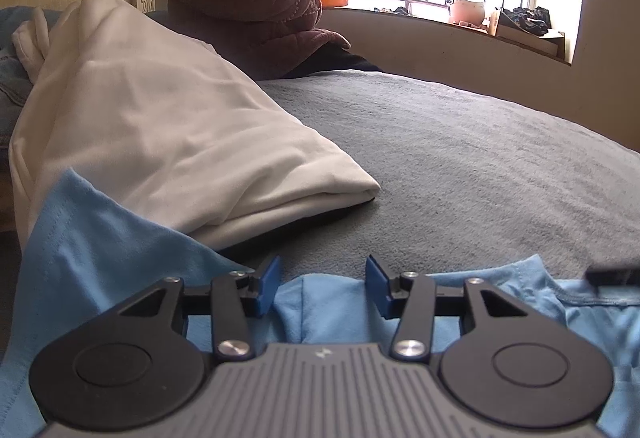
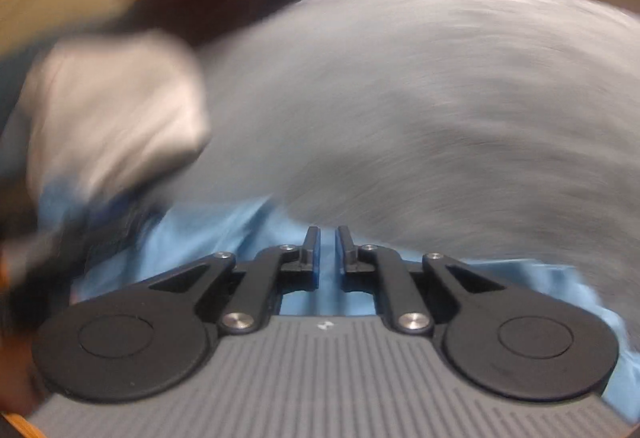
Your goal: Fold clothes
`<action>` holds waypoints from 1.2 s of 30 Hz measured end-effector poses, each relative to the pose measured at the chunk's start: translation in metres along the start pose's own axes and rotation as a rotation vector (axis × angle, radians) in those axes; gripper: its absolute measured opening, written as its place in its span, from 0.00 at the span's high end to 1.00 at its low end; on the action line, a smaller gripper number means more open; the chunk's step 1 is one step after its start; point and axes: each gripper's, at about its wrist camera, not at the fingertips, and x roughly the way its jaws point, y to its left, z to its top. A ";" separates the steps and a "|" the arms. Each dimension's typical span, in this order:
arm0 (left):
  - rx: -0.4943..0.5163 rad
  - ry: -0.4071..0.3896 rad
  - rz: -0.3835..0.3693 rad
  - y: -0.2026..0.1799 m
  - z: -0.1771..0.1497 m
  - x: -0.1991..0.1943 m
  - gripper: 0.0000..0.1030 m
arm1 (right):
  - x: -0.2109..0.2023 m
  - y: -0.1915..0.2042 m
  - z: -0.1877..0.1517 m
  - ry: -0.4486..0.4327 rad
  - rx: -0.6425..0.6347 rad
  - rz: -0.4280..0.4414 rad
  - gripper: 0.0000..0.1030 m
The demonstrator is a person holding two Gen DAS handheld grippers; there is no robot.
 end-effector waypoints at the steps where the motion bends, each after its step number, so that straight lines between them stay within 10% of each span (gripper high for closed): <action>1: 0.000 -0.002 0.003 0.001 0.001 -0.003 0.50 | -0.010 -0.011 0.004 -0.026 0.059 0.006 0.90; 6: -0.005 -0.032 -0.030 0.005 0.008 -0.026 0.50 | -0.079 -0.067 0.025 -0.132 0.149 -0.051 0.80; 18: 0.221 0.033 -0.353 -0.109 -0.006 -0.050 0.48 | -0.082 -0.113 0.006 0.050 0.079 -0.134 0.77; 36: 0.444 0.093 -0.380 -0.182 -0.028 -0.062 0.48 | -0.204 -0.130 -0.095 -0.086 0.009 -0.336 0.46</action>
